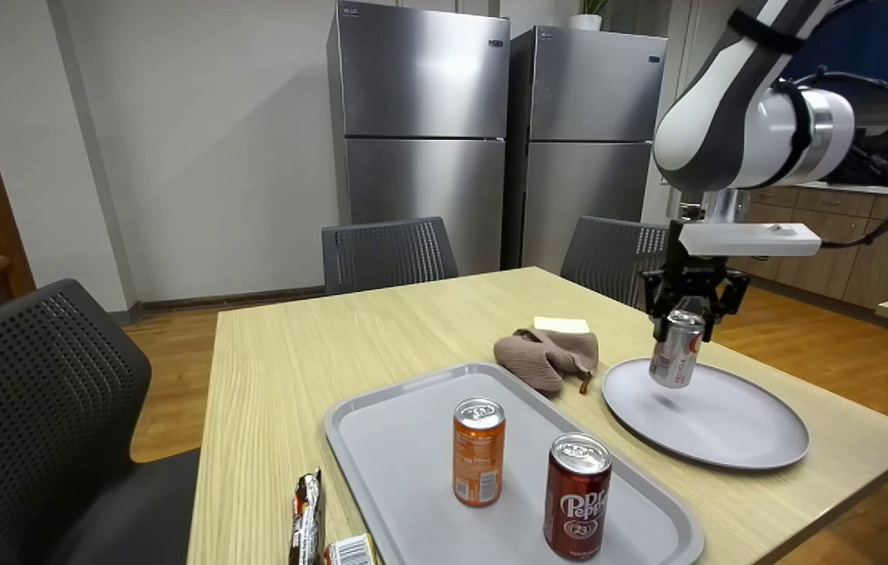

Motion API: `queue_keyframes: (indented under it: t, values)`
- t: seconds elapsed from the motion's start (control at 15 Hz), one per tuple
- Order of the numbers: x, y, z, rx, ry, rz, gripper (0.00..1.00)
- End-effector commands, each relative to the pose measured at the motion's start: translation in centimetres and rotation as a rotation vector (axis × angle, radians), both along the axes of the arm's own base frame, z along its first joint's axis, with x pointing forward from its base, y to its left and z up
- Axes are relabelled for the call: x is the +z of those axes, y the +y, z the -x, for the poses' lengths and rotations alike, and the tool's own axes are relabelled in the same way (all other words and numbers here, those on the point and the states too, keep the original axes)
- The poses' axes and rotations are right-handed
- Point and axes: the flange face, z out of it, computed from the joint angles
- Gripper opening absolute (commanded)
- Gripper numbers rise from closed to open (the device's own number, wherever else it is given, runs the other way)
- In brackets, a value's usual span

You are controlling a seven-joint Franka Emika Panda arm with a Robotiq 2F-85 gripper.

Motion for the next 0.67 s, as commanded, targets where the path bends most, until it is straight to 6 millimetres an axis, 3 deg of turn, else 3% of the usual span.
queue_keyframes:
  t: [0.0, 0.6]
  values:
    - [2.1, 4.1, 0.9, 0.070, -0.039, 0.003, 0.39]
    - [2.5, 14.3, 2.0, 0.204, -0.040, -0.026, 0.39]
